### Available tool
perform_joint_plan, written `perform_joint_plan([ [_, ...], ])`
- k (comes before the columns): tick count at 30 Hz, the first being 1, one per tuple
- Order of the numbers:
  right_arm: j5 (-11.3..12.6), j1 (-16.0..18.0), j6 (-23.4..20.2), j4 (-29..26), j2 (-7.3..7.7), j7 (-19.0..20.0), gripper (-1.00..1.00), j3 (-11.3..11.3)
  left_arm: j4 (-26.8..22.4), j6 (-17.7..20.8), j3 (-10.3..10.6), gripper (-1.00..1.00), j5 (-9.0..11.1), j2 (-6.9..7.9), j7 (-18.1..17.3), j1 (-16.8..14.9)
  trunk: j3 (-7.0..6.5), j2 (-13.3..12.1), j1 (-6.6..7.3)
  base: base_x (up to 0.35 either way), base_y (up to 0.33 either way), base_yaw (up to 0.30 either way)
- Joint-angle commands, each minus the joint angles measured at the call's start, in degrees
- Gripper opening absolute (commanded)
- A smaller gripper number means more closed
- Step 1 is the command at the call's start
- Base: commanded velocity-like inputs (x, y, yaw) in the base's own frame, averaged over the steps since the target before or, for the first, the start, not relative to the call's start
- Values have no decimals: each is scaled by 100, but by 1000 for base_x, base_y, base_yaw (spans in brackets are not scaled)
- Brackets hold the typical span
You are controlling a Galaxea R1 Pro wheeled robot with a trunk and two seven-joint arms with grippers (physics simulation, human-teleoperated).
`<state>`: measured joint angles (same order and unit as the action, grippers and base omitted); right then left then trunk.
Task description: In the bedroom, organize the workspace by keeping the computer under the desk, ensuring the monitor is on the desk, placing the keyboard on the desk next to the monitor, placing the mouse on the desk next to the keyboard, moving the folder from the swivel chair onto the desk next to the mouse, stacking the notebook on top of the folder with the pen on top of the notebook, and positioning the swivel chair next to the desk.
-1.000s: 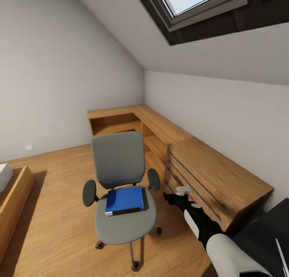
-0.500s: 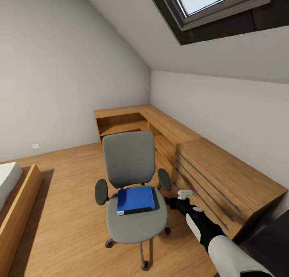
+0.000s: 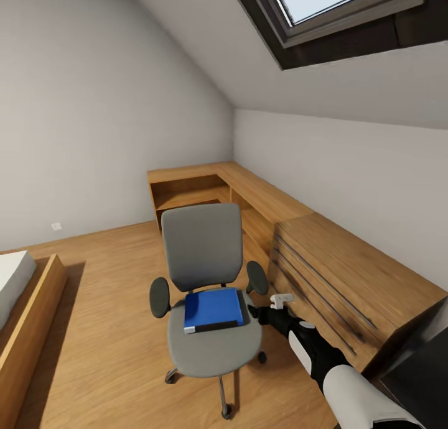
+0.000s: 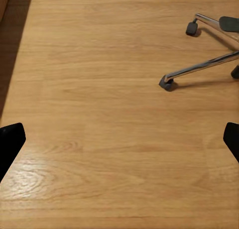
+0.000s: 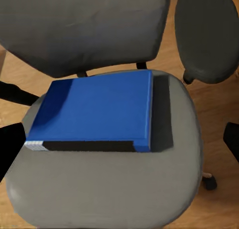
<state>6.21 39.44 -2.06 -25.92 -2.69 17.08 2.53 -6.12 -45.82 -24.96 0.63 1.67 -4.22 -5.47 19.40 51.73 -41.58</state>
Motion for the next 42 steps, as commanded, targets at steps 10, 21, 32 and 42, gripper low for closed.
perform_joint_plan([
  [10,73,2,307,4,-38,-54,100,3,6,-15,-35,100,7,-4,-43,-7,45,5,0,0,0,208],
  [21,73,2,489,8,-27,-58,100,-14,6,-22,-35,100,11,-3,-43,-7,92,5,0,0,0,253],
  [32,597,2,656,52,9,-125,100,-39,-633,1286,-43,100,31,27,-38,-6,120,5,0,0,0,186],
  [42,934,2,662,78,169,-150,100,-42,-2906,4200,-20,100,26,10,-76,-7,121,5,0,0,0,7],
])
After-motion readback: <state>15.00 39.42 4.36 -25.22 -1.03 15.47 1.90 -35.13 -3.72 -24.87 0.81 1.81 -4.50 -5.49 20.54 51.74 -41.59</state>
